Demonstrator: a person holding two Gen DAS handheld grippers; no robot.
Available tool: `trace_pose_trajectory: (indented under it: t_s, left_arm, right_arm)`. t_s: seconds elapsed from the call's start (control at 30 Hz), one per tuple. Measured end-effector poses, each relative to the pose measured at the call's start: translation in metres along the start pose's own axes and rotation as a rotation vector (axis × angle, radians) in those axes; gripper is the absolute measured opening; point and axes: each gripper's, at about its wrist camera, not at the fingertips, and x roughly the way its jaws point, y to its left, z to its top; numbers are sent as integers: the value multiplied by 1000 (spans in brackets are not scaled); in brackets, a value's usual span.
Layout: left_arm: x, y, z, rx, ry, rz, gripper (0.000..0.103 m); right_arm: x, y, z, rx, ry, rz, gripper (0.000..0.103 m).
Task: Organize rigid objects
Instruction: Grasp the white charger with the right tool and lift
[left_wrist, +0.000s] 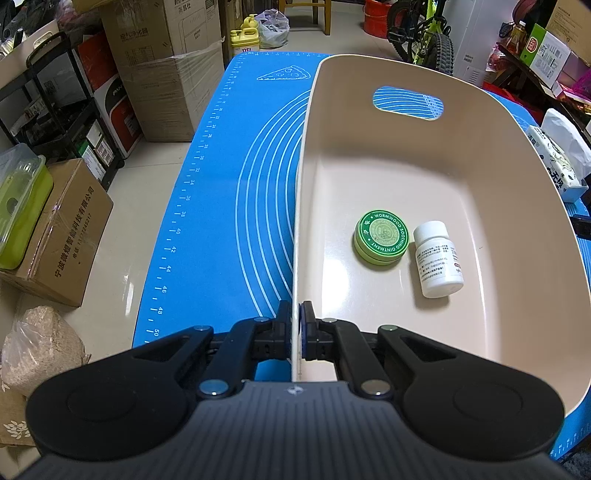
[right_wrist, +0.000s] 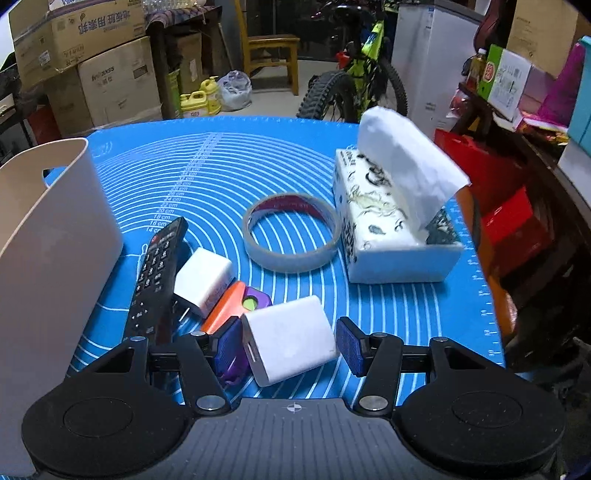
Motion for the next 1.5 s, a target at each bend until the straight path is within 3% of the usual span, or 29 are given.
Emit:
trace_pose_trajectory:
  t_s: [0.37,0.5,0.63,0.77,1.03,1.3,1.5]
  left_arm:
    - [0,0,0,0,0,0,8]
    - [0,0,0,1,0,0,8]
    - [0,0,0,0,0,0,8]
    - [0,0,0,0,0,0,8]
    - [0,0,1,-1,0,-1,8]
    - [0,1,1,-2,1,-2,8]
    - [0,1,1,1,0,2,8]
  right_arm:
    - [7,-3,0,-49,-4,26,68]
    - [12,-6,1,-31,-5,19,75]
    - [16,-17,-1,35,-5,60,75]
    - [13,-15,-2,14,-19,94,63]
    - [4,-9,-5,-42,-18,46,59]
    - [-29,-6,0,-58,-116,16,59]
    - [-71,29,21,-146,-232,52,59]
